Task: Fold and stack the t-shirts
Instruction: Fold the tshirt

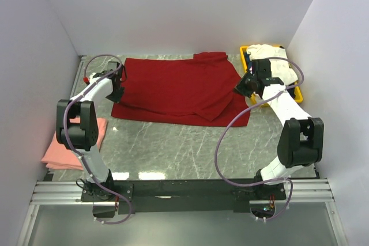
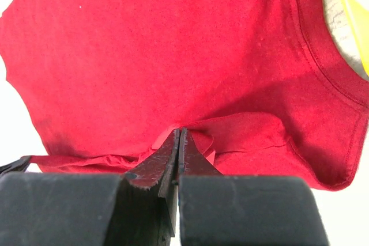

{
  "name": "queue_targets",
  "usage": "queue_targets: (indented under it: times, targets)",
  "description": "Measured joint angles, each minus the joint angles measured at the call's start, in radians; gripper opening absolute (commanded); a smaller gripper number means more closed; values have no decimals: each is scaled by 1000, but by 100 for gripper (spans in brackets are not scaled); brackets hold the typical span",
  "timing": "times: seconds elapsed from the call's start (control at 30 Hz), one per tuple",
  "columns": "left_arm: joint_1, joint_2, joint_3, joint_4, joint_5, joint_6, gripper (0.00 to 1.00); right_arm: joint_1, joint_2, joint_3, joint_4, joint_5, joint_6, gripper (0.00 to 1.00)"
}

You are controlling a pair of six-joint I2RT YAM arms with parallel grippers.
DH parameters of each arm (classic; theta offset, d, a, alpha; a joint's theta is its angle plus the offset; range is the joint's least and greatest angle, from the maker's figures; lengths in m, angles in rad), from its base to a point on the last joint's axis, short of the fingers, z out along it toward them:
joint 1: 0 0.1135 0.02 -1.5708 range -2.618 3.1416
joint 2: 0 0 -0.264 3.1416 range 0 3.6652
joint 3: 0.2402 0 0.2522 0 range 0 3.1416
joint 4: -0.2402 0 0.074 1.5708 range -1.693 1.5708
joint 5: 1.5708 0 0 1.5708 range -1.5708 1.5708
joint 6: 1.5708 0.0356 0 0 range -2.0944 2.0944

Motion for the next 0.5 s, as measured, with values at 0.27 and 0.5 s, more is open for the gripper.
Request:
queue_targets:
  times: [0.27, 0.5]
  targets:
    - [1, 0, 0, 1, 1, 14, 1, -14, -11, 0, 27, 3, 0, 0]
    - [8, 1, 0, 6, 9, 15, 1, -44, -26, -12, 44, 3, 0, 0]
